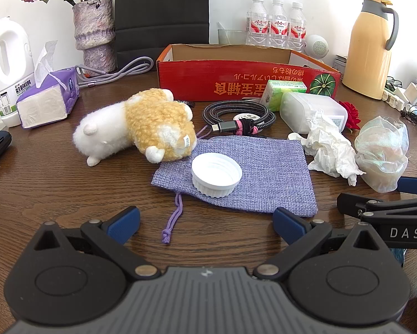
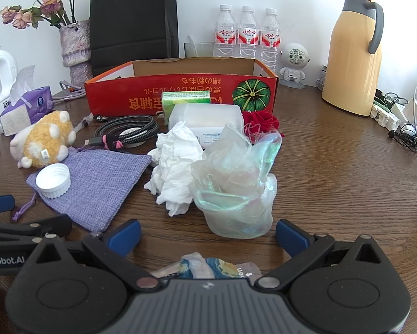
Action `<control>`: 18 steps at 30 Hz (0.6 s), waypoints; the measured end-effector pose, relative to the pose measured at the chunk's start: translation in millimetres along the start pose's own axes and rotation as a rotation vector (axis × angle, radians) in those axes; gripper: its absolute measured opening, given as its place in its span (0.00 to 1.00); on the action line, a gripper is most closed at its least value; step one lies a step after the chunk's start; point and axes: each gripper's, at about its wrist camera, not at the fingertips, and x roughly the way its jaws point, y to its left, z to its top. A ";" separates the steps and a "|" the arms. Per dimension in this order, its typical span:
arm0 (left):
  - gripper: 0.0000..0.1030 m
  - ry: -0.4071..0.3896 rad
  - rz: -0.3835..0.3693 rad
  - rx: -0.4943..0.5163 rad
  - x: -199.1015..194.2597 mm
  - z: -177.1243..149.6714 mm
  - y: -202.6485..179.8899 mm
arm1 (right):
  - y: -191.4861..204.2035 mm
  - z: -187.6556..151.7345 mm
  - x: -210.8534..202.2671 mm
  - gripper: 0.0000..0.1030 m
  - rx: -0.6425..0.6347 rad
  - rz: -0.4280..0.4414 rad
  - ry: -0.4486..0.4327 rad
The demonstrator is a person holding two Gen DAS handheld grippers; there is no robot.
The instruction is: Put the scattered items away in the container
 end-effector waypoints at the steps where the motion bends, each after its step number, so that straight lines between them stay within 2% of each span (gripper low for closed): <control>1: 1.00 0.000 0.000 0.000 0.0 0.0 -0.1 | 0.0 0.0 0.0 1.00 0.000 0.000 0.000; 18: 1.00 0.000 0.001 0.000 0.8 -0.8 -2.1 | -0.1 -0.1 0.1 1.00 0.000 0.000 0.000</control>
